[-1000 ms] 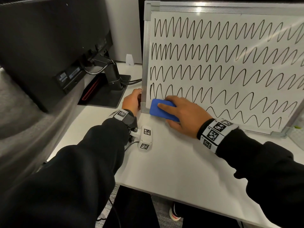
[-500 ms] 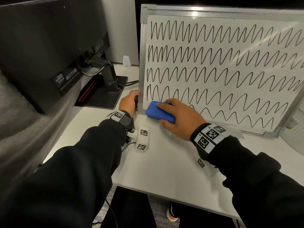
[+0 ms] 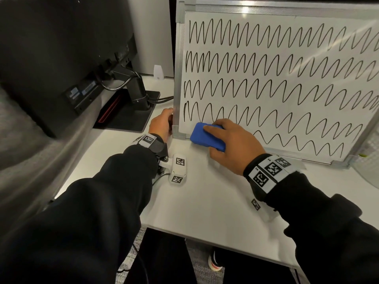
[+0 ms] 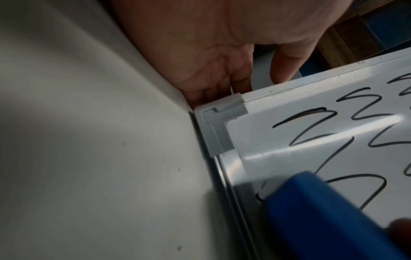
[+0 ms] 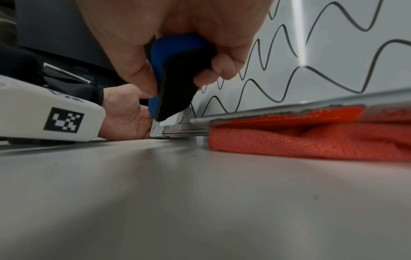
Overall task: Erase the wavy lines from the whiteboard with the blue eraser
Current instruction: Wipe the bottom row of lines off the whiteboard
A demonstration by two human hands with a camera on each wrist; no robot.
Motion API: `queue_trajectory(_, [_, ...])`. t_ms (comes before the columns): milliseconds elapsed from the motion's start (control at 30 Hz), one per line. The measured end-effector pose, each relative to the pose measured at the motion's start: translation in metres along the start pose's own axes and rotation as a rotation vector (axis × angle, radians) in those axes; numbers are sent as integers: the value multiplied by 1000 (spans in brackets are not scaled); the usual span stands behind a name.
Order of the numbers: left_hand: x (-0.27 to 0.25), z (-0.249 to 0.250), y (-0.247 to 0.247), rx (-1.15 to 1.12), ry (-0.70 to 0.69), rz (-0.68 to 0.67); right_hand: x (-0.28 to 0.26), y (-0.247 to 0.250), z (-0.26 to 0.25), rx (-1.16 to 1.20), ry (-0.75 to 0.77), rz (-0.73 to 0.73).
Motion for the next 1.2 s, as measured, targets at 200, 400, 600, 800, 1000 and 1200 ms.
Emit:
queue_trajectory(200, [4, -10, 4, 17, 40, -5, -1, 2, 3, 9, -25, 30])
queue_trajectory(400, [5, -11, 5, 15, 41, -3, -3, 4, 6, 38, -27, 52])
queue_trajectory(600, [3, -4, 0, -41, 42, 27, -5, 3, 7, 24, -29, 20])
queue_trajectory(800, [6, -11, 3, 0, 52, 1, -5, 0, 5, 15, -24, -19])
queue_trajectory(1000, [5, -6, 0, -32, 36, 6, -6, 8, 3, 23, -7, 50])
queue_trajectory(1200, [6, -9, 0, -48, 29, 10, -7, 10, 0, 103, 49, 88])
Point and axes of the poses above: each hand's wrist, its own x-axis towards the middle knuckle, its own y-axis out of the back of the hand, z = x × y, the point moved 5 cm from there along x, towards the middle knuckle, and after that the axes turned 12 degrees about -y, right-handed, at the moved point
